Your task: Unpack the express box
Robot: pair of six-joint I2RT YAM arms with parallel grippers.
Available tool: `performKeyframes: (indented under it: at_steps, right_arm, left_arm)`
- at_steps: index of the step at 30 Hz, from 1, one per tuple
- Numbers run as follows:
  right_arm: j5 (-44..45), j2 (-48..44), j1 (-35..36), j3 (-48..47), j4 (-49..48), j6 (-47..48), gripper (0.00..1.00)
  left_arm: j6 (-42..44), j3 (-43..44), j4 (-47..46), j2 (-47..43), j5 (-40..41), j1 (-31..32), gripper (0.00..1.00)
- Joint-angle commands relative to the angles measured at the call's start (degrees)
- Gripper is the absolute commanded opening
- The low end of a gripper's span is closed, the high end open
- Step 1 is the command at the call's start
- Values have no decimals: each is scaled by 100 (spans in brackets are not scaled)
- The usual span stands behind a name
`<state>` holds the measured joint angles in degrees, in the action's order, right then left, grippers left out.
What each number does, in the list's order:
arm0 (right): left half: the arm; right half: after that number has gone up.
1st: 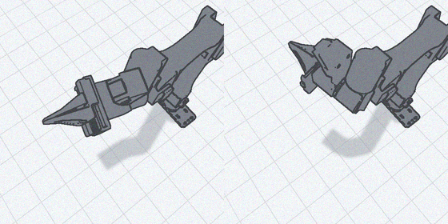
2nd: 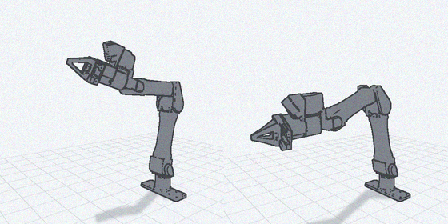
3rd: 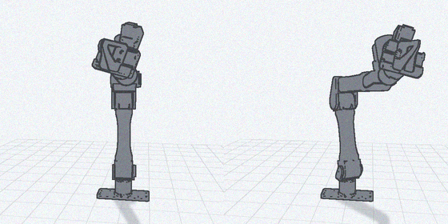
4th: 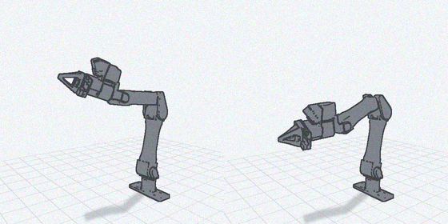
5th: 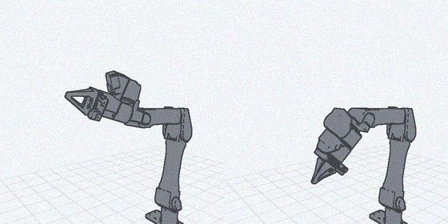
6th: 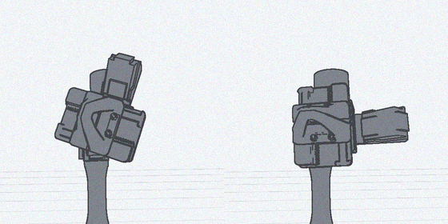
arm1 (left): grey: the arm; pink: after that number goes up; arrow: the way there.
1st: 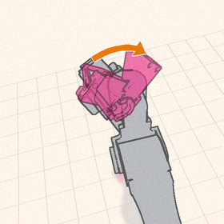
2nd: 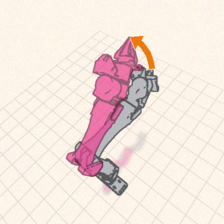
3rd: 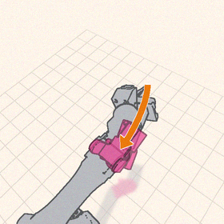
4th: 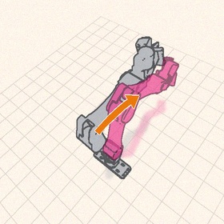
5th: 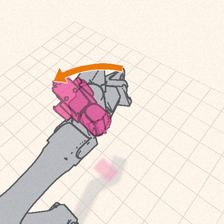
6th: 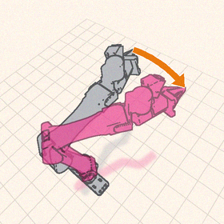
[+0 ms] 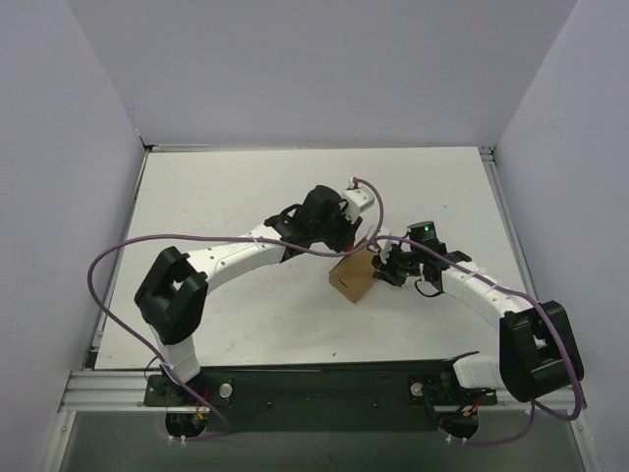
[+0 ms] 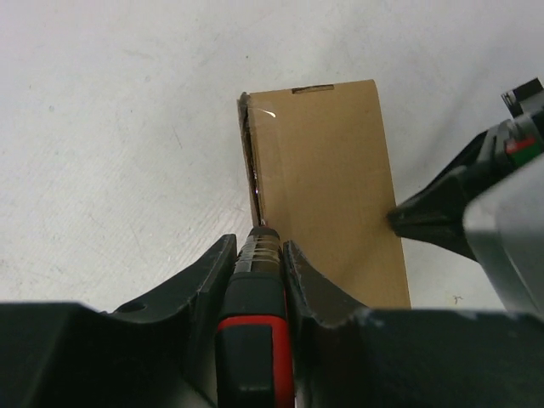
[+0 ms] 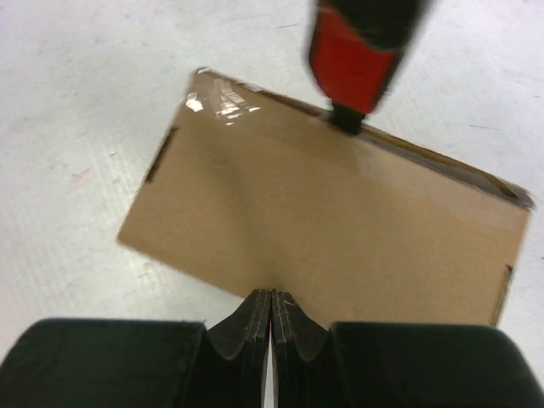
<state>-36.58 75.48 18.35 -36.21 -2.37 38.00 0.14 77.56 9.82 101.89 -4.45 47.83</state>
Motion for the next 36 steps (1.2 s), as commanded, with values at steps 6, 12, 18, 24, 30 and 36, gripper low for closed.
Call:
performKeyframes:
  at_steps: [6,12,18,24,30,36]
  right_arm:
    - [-710,-131,116,-141,1309,1842,9]
    - [-965,-130,195,-563,1266,1746,7]
    - [-817,-157,441,-607,801,1825,5]
    - [0,458,573,-537,124,1781,3]
    - [572,836,538,-326,-228,1931,2]
    - [669,801,512,-89,-431,1702,0]
  left_arm:
    - [724,584,-886,657,-1778,-222,0]
    - [540,664,-895,596,-1858,-213,0]
    - [504,743,-895,517,-1849,-213,0]
    - [522,813,-1070,534,-1884,-196,0]
    - [513,822,-991,482,-1639,-204,0]
    - [759,542,-218,245,-1067,-187,0]
